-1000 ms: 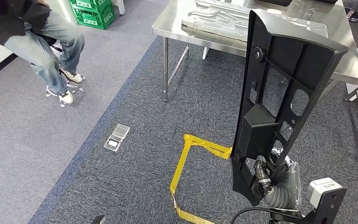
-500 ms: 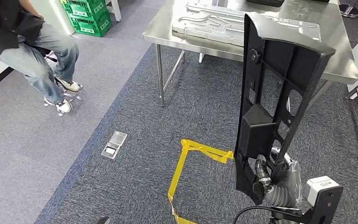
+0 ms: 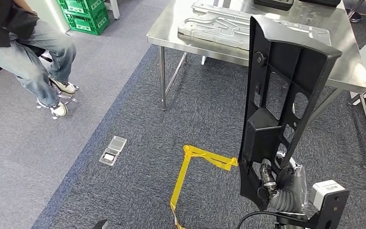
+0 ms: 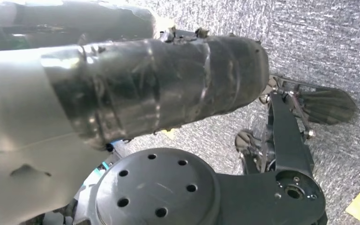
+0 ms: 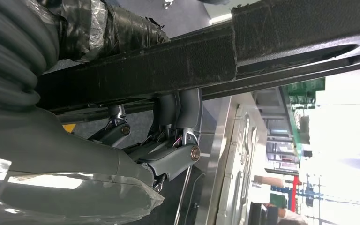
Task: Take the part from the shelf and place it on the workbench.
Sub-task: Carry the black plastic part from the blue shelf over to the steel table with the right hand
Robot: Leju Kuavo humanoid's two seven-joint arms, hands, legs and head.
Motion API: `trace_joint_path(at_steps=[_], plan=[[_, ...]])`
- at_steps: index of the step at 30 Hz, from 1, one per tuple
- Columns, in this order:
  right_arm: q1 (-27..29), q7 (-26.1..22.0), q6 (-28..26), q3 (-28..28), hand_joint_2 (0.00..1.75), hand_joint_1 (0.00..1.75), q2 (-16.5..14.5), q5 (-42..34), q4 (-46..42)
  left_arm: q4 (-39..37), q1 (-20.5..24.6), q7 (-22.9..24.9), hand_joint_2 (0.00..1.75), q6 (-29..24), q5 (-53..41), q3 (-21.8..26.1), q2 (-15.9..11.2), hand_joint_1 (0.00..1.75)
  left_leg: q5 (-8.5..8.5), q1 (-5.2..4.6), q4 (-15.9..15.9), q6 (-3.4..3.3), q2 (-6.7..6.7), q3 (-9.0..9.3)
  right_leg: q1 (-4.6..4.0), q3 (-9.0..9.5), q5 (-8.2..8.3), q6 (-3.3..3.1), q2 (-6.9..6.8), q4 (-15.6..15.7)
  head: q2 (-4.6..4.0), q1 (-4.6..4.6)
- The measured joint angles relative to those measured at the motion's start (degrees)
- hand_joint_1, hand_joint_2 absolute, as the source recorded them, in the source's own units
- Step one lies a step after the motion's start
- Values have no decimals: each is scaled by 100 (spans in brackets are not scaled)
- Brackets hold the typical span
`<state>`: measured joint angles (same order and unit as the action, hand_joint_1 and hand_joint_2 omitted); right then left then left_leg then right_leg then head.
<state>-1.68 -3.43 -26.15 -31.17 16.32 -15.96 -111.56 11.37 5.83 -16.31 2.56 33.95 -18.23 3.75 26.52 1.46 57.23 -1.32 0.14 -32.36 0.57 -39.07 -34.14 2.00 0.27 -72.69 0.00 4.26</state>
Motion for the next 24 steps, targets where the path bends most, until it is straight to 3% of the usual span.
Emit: trace_joint_path(at_steps=[1, 3, 5, 8, 10, 11, 13, 14, 15, 16, 18, 19, 21, 24], plan=[[1, 0, -1, 0, 175, 175, 4, 19, 9, 0, -2, 0, 0, 1, 1, 0, 4, 0, 24, -5, 0, 4, 0, 38, -1, 21, 202, -24, -4, 180, 0, 0], [-5, 0, -2, -1, 175, 175, 12, 56, 17, 0, -2, 1, 0, 2, 2, -1, 5, 0, 75, -14, -9, 22, -6, 129, -27, 305, 719, -123, -38, 978, 0, -1], [-25, 12, -5, -5, 175, 175, 14, 89, 19, 0, 5, 4, 0, 2, 5, -4, 5, 0, 124, -27, -27, 71, -12, 188, -70, 551, 941, -211, -90, 1579, 0, 0], [-45, 58, -21, -11, 175, 175, 16, 158, 22, 0, 9, 9, 0, 2, 8, -7, 5, 0, 167, -22, -84, 179, 19, 243, -83, 653, 926, -263, -80, 1769, 0, 5], [-54, 100, -50, -15, 175, 175, 14, 228, 27, 0, 15, 7, 0, 2, 11, -7, 3, 0, 283, -26, 81, 228, 30, 204, -58, 777, 969, -299, -55, 1902, 0, 25], [-67, 126, -70, -18, 175, 175, 11, 270, 33, 0, 17, 8, 0, 2, 15, -7, -8, 0, 414, -29, 338, 240, 25, 91, -46, 839, 986, -317, -51, 1957, 0, 38], [-92, 178, -106, -20, 175, 175, 3, 343, 52, 2, 14, 14, 0, 3, 24, -7, -48, 0, 717, -33, 1101, 256, 3, -325, -60, 893, 962, -353, -47, 1977, 0, 51], [-98, 199, -116, -22, 175, 175, -2, 367, 62, 2, 7, 16, 0, 4, 28, -7, -75, 0, 780, -33, 1399, 265, -1, -520, -65, 913, 938, -364, -39, 1974, 0, 51], [-98, 214, -121, -25, 175, 175, -8, 384, 69, 1, -3, 17, 0, 5, 30, -8, -98, 0, 735, -32, 1516, 275, -4, -634, -67, 938, 910, -368, -28, 1968, 0, 52], [-99, 231, -129, -29, 175, 175, -12, 408, 77, 1, -13, 17, 0, 6, 32, -8, -118, 0, 578, -30, 1407, 280, -5, -636, -68, 971, 878, -364, -14, 1960, 0, 54], [-109, 286, -166, -39, 175, 175, -18, 488, 92, 0, -21, 18, 0, 12, 34, -9, -137, 0, 105, -27, 667, 271, -14, -352, -68, 1050, 800, -334, 9, 1935, 0, 56], [-125, 335, -200, -43, 175, 175, -19, 560, 105, 0, -16, 21, 0, 16, 34, -11, -140, 0, -48, -27, 295, 250, -23, -190, -79, 1074, 750, -307, 22, 1903, 0, 54], [-184, 466, -280, -54, 175, 175, -20, 764, 147, 0, -2, 34, 0, 31, 34, -23, -142, 0, -124, -40, -73, 187, -37, -26, -95, 1085, 680, -248, 40, 1864, 0, 47], [-321, 722, -396, -84, 175, 175, -49, 1253, 280, 1, 9, 51, 0, 62, 12, -70, -138, 0, -86, -29, -105, 88, -30, 14, -92, 1073, 616, -160, 40, 1834, 0, 45]])
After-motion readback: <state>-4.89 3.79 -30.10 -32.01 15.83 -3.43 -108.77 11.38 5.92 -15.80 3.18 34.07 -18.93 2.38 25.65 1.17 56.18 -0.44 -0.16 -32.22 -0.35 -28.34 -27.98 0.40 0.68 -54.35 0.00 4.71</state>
